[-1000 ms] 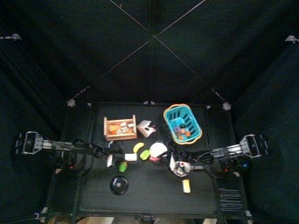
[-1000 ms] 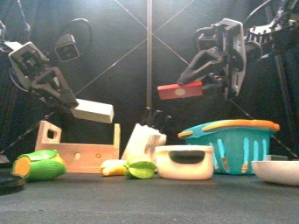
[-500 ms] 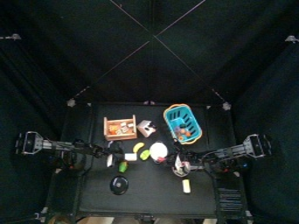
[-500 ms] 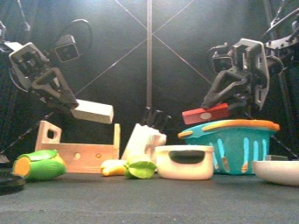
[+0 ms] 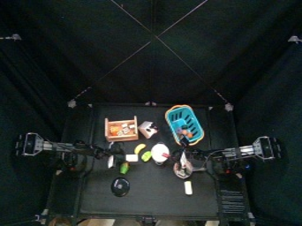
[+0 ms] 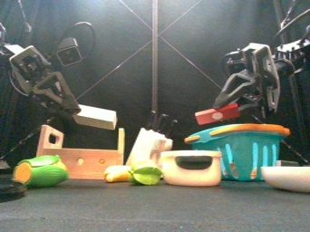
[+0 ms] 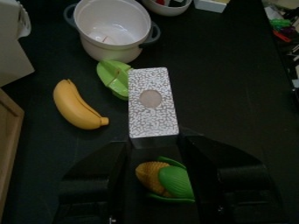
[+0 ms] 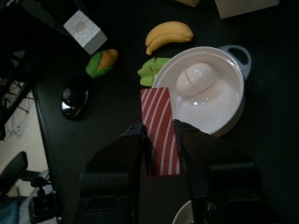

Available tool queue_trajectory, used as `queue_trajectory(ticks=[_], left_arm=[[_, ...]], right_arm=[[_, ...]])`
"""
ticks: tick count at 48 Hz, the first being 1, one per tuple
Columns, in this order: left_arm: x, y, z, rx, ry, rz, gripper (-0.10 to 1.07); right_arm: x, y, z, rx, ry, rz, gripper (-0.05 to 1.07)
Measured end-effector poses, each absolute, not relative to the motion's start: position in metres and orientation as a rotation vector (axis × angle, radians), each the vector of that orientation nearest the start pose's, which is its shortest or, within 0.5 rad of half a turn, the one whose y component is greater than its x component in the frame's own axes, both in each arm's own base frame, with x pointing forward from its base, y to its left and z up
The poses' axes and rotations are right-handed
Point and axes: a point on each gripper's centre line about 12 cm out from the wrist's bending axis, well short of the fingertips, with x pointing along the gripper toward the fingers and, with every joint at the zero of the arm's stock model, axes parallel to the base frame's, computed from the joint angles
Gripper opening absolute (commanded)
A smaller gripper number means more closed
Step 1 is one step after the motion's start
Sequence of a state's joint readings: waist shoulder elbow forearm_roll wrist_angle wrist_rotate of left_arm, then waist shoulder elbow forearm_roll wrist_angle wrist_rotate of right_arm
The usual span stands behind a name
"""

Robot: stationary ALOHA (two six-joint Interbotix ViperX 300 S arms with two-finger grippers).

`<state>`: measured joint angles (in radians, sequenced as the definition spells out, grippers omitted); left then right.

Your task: Drop salmon below pot

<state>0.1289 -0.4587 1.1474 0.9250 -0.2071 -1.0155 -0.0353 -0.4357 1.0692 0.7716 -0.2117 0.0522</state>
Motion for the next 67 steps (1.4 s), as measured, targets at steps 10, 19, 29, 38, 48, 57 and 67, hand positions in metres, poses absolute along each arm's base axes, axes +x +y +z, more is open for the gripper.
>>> queue_trajectory(ticks=[10,19,29,38,48,57,67], left_arm=[[0.251,0.013,0.169,-0.195,0.56,-0.001,0.54],[0.25,0.013,0.168,-0.207,0.56,0.004,0.54],[0.25,0.013,0.168,-0.208,0.561,0.006,0.54],[0.25,0.013,0.168,-0.209,0.561,0.007,0.54],[0.25,0.013,0.168,-0.209,0.559,0.007,0.54],[0.25,0.013,0.168,-0.209,0.559,0.007,0.54],[0.25,0.013,0.168,-0.209,0.561,0.007,0.54]], right_arm=[[0.284,-0.028,0.211,0.785,0.33,-0.347,0.6],[0.293,-0.028,0.225,0.795,0.307,-0.329,0.6],[0.296,-0.038,0.232,0.832,0.348,-0.332,0.6],[0.299,-0.042,0.236,0.85,0.392,-0.323,0.6],[0.31,-0.037,0.236,0.806,0.458,-0.279,0.6],[0.322,-0.005,0.209,0.615,0.612,-0.169,0.6],[0.33,0.035,0.187,0.379,0.716,-0.022,0.6]])
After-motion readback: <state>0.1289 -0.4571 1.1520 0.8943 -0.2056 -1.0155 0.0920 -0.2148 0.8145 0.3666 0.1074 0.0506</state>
